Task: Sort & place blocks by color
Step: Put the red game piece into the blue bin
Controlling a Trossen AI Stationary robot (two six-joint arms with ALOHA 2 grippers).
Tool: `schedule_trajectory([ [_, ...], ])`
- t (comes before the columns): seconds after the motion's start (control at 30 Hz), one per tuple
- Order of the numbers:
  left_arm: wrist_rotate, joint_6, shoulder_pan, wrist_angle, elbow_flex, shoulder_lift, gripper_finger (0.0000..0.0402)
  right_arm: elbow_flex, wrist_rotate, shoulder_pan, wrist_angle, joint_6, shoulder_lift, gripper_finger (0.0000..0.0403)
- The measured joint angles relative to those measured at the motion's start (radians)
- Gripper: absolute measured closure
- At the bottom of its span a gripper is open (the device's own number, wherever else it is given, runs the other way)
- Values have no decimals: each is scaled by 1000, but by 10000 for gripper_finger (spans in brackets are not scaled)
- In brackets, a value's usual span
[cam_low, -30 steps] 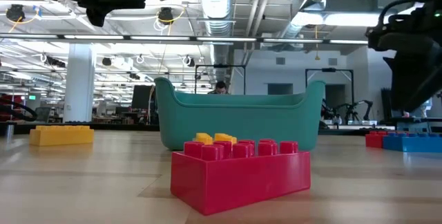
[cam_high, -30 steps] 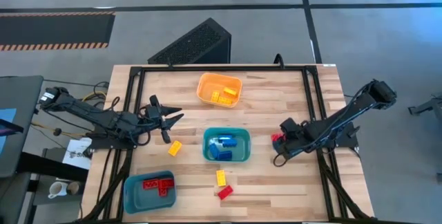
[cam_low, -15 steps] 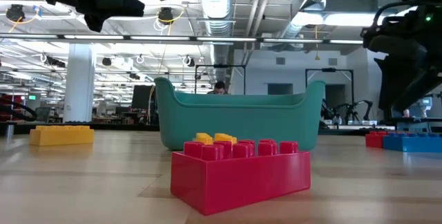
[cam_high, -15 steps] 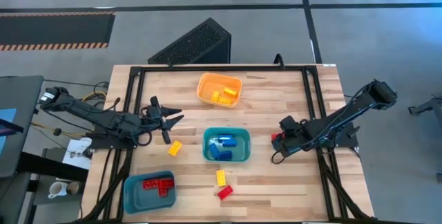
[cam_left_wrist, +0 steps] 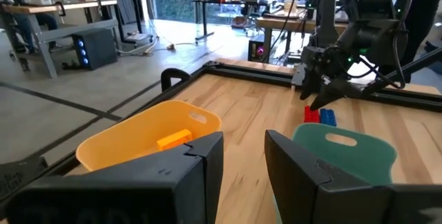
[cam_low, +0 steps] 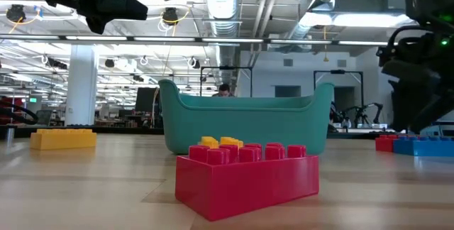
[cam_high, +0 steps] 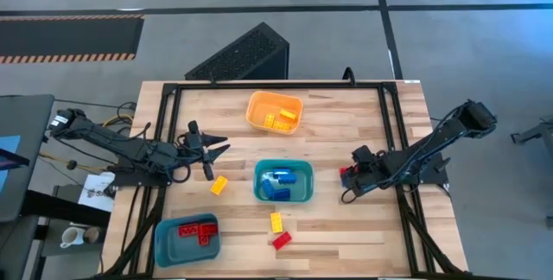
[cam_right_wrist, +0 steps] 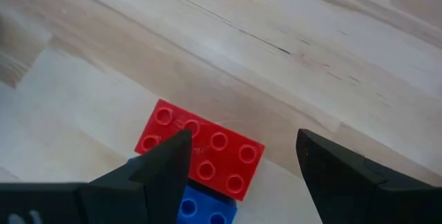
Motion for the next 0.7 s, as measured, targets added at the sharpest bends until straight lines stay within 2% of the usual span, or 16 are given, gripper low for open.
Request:
schedule_trajectory([
  [0.37,1,-29,0,0,0,0,308,0,-6,-65,-54,-19,0,121],
  [0.57,26,-30,0,0,0,0,308,0,-116,-86,-53,-61,0,121],
  [0.7,26,-30,0,0,0,0,308,0,-137,-72,-40,-61,-1,121],
])
